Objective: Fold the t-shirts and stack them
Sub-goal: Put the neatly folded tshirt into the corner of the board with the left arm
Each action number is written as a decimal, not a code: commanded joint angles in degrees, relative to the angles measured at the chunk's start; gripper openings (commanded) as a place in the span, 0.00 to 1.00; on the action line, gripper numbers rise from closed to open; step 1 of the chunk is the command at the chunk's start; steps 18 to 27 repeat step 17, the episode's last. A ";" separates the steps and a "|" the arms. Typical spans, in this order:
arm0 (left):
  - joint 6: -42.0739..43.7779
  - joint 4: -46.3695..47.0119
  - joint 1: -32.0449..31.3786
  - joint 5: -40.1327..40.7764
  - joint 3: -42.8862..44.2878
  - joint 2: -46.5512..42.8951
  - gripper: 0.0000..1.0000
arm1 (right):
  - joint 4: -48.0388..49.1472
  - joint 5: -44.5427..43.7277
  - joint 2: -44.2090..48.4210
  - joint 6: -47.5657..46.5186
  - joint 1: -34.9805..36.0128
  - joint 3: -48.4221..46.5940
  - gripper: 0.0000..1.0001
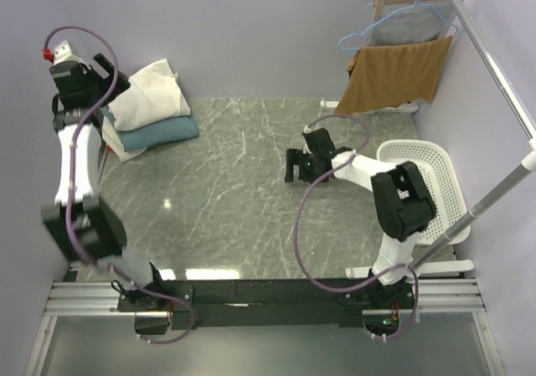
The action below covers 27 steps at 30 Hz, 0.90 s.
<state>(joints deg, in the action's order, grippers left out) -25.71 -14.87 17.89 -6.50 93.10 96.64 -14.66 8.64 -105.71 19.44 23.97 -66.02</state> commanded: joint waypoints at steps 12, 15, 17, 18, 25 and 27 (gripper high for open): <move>-5.58 14.43 -35.19 6.32 -44.57 -47.14 1.00 | 4.01 -36.58 44.43 3.14 12.86 21.79 1.00; -5.31 11.90 -38.79 12.20 -48.09 -48.83 0.99 | 4.28 -43.23 50.24 5.34 12.95 26.55 1.00; -5.75 11.70 -40.56 15.19 -50.37 -49.61 1.00 | 4.46 -45.81 52.79 4.21 12.95 28.83 1.00; -5.75 11.70 -40.56 15.19 -50.37 -49.61 1.00 | 4.46 -45.81 52.79 4.21 12.95 28.83 1.00; -5.75 11.70 -40.56 15.19 -50.37 -49.61 1.00 | 4.46 -45.81 52.79 4.21 12.95 28.83 1.00; -5.75 11.70 -40.56 15.19 -50.37 -49.61 1.00 | 4.46 -45.81 52.79 4.21 12.95 28.83 1.00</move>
